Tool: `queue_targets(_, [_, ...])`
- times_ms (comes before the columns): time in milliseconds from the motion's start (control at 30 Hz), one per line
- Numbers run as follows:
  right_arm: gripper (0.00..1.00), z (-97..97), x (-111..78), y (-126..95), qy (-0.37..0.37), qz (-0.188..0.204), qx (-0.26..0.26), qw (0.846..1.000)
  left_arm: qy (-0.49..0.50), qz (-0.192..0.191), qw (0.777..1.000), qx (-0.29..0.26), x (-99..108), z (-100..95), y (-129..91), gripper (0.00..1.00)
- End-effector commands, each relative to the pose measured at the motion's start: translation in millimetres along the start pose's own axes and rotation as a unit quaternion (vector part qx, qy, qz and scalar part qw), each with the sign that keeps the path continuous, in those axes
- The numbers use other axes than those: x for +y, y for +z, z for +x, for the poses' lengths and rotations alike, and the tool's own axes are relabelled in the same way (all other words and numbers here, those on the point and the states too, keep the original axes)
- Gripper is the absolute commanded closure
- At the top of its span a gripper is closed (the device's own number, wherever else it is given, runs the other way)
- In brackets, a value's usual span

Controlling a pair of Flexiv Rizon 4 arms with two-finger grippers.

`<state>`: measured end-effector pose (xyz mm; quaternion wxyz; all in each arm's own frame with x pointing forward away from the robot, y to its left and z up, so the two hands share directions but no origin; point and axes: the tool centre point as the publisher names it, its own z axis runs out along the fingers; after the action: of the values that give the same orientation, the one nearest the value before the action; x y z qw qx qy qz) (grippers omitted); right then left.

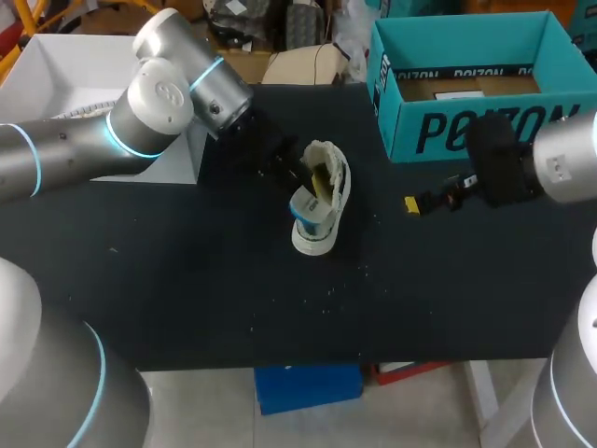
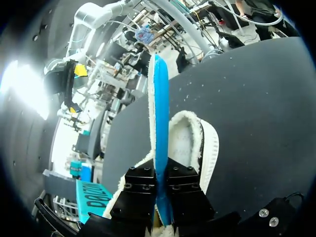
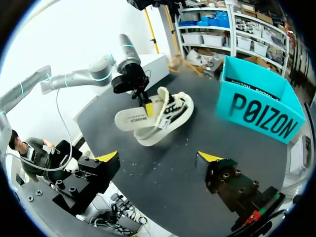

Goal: Take the shoe out of the shoebox, open the shoe tongue, remove and reinsert the insole, then place the shoe into the shoebox

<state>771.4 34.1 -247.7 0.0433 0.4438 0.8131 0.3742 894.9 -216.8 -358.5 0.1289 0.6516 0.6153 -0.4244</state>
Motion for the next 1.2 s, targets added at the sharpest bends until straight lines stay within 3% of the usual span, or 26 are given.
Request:
queue_targets(33, [0.00, 0.4, 0.7, 0, 0.000, 0.002, 0.000, 1.000, 0.000, 0.007, 1.000, 0.007, 1, -2.9, 4, 0.58])
queue_targets(133, [0.00, 0.4, 0.7, 0, 0.000, 0.002, 0.000, 1.000, -0.003, 0.012, 1.000, 0.015, -8, -1.4, 3, 0.53])
queue_targets(467, [0.00, 0.4, 0.7, 0, 0.000, 0.002, 0.000, 1.000, 0.001, 0.018, 0.999, 0.028, -42, -3.5, -6, 0.60])
queue_targets(633, [0.00, 0.4, 0.7, 0, 0.000, 0.002, 0.000, 1.000, -0.006, 0.034, 0.998, 0.044, -57, 0.7, -3, 0.81])
queue_targets(767, [0.00, 0.4, 0.7, 0, 0.000, 0.002, 0.000, 1.000, -0.009, 0.049, 0.997, 0.054, -63, 4.5, 1, 0.85])
queue_targets(800, [0.00, 0.4, 0.7, 0, 0.000, 0.002, 0.000, 1.000, -0.008, 0.052, 0.997, 0.052, -64, 4.7, 2, 1.00])
queue_targets(1200, [0.00, 0.4, 0.7, 0, 0.000, 0.002, 0.000, 1.000, -0.035, 0.047, 0.998, 0.006, -73, 0.4, 6, 1.00])
